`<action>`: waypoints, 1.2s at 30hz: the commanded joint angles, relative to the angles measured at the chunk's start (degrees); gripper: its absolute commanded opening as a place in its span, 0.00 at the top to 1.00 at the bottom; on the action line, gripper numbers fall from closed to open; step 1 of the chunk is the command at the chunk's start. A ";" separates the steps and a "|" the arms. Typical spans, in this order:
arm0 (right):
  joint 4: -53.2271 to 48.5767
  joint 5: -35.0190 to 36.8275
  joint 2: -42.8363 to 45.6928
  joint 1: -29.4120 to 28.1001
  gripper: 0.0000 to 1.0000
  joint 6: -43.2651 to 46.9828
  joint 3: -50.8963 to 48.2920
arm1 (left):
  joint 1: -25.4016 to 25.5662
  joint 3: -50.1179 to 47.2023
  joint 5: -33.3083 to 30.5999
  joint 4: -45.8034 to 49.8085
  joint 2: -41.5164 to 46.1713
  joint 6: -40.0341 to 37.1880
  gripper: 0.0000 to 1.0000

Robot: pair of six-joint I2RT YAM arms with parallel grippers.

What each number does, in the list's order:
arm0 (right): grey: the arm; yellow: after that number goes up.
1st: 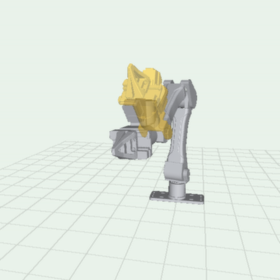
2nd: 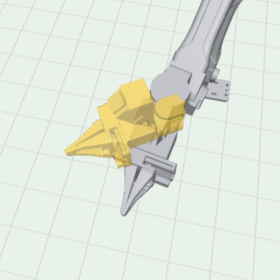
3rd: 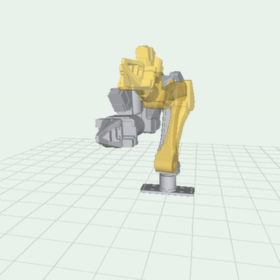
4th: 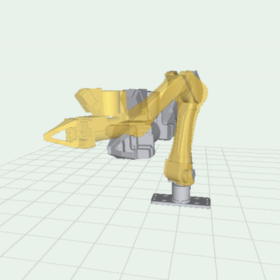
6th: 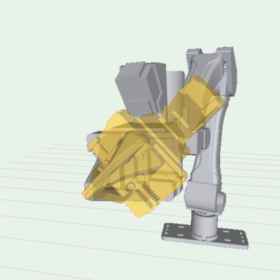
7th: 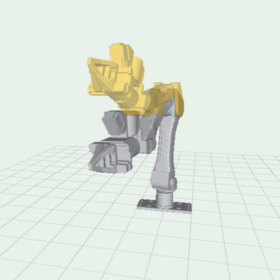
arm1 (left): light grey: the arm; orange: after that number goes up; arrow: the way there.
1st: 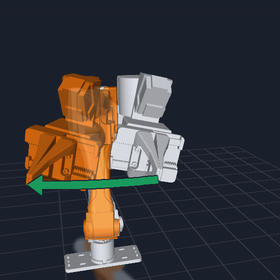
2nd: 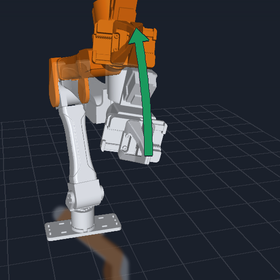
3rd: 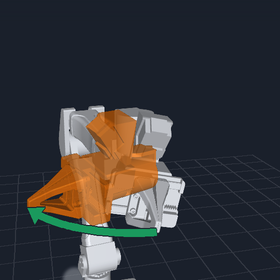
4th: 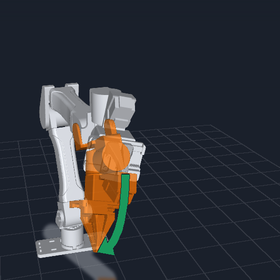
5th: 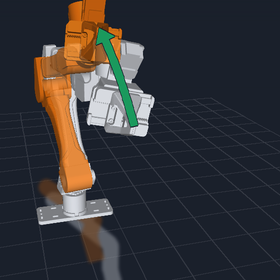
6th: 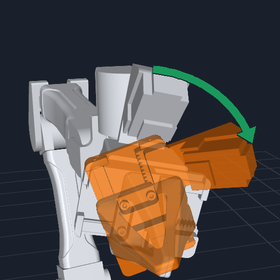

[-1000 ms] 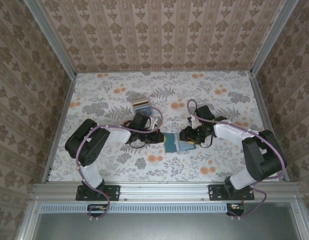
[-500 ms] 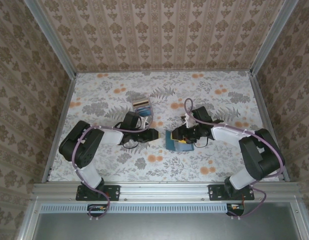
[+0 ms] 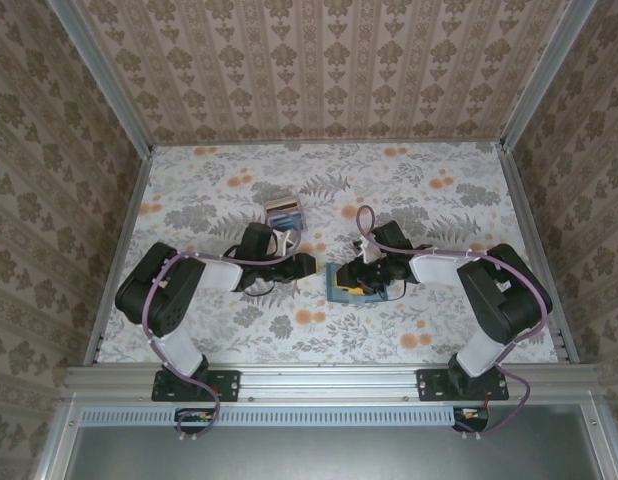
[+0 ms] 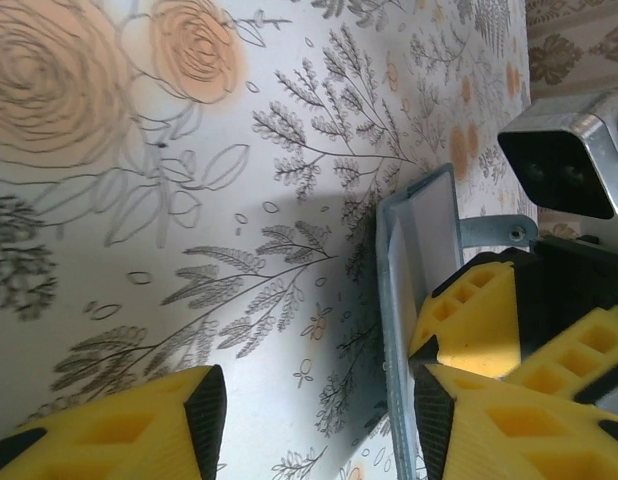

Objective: Put the credit cards into the card holder
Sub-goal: Flip over the card slot in the card holder.

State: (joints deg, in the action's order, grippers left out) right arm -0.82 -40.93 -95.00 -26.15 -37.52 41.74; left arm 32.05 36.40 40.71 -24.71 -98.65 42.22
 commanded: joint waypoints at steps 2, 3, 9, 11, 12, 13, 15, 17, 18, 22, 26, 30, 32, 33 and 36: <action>-3.75 3.55 -0.69 -0.22 0.64 1.09 0.48 | 2.57 1.60 0.29 -1.96 -2.86 0.36 0.44; -3.95 4.73 -0.70 -0.22 0.65 1.33 0.08 | 3.07 2.08 -0.03 -2.01 -3.56 0.26 0.44; -5.77 7.77 -0.89 -0.22 0.70 2.40 -0.13 | 4.63 3.66 -2.29 0.40 -6.01 -0.94 0.43; -5.91 8.27 -0.84 -0.22 0.70 2.98 -0.32 | 4.93 4.23 -1.56 0.78 -6.79 -1.51 0.44; -6.47 8.57 -1.25 -0.15 0.71 3.48 -0.02 | 5.03 4.62 -1.11 1.13 -6.99 -1.76 0.46; -6.92 8.59 -1.67 -0.13 0.71 3.65 0.39 | 4.99 4.68 -1.06 1.22 -7.00 -1.55 0.47; -6.89 8.36 -2.28 -0.13 0.73 3.62 0.74 | 5.13 4.31 -1.94 1.20 -6.57 -1.11 0.48; -5.86 8.82 -2.46 -0.06 0.73 3.33 0.09 | 5.30 4.58 -2.74 2.57 -6.47 -1.74 0.49; -5.57 9.00 -2.55 -0.04 0.74 3.32 -0.11 | 5.23 4.72 -3.10 3.74 -6.28 -2.29 0.49; -4.33 8.30 -3.05 0.20 0.76 2.54 -0.48 | 5.30 3.95 -7.25 8.14 -3.43 -3.93 0.48; -2.54 8.96 -2.10 1.00 0.78 2.00 -2.12 | 5.74 5.75 -8.45 15.26 -2.95 -7.59 0.46; 1.51 8.05 -1.95 2.53 0.81 0.02 -4.02 | 6.77 4.53 -10.79 15.26 -2.10 -7.18 0.45; 3.16 7.60 -1.60 3.12 0.81 -0.40 -5.04 | 6.78 3.79 -11.52 14.19 -1.98 -6.10 0.45; 4.10 7.22 -1.39 3.56 0.81 -0.76 -5.61 | 6.74 3.47 -11.78 13.76 -1.52 -5.56 0.44; 5.91 5.95 -0.56 4.09 0.81 -0.94 -6.69 | 6.79 1.70 -13.94 12.13 0.15 -3.95 0.41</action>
State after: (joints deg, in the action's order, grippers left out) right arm 4.36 -37.01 -95.68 -22.98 -37.78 37.54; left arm 39.05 41.41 31.68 -18.00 -99.48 36.97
